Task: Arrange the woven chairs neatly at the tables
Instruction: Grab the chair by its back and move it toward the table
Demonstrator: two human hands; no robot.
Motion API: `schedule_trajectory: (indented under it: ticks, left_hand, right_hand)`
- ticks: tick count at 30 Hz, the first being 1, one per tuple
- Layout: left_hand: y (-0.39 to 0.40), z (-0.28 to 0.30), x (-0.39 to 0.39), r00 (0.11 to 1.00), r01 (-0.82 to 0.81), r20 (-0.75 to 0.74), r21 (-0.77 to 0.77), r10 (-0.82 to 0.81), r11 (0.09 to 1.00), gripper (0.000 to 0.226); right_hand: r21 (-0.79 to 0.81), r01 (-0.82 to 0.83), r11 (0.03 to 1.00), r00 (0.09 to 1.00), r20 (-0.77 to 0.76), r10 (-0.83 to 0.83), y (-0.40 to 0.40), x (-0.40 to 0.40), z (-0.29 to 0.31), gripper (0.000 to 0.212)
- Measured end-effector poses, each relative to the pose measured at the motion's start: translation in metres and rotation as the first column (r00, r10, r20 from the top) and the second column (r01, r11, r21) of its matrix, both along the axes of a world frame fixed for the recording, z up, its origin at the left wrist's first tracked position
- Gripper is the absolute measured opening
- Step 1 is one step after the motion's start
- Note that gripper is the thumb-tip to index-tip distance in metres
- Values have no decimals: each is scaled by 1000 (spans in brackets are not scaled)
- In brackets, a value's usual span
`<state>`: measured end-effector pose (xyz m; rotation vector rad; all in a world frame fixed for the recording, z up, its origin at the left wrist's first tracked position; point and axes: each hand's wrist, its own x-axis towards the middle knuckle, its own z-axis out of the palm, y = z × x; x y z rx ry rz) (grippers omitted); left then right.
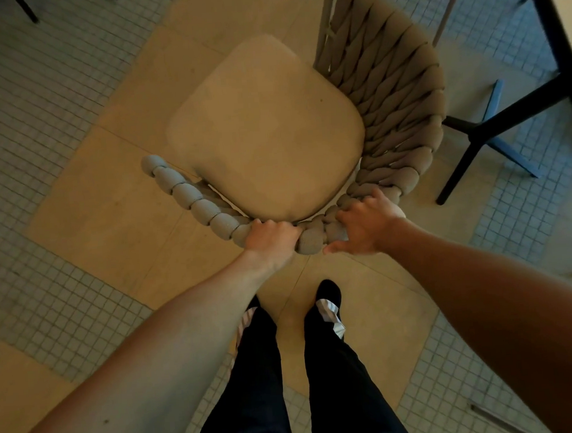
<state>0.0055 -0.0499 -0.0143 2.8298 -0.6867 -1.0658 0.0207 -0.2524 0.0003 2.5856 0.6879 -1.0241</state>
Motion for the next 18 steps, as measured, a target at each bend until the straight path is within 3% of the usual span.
schedule_trajectory:
  ticks: [6,11,14,18]
  left_hand:
    - [55,7,21,981,196,9,34,-196,980,27]
    - [100,23,55,936,347,-7,203,-353,916,40]
    - [118,17,67,942,304,31,349,-335,887,40]
    - [108,16,63,971,205,42,372,-237,905,48]
  right_hand:
    - [50,189,981,982,-27,-188,53,-17,0,89]
    - [101,407,908,912,-100,-397,116,-23,4,92]
    - [182,476,861,879,-140,-456,135,-16,4,86]
    - [254,386,887,922,-139,-361,119,-15,-1,73]
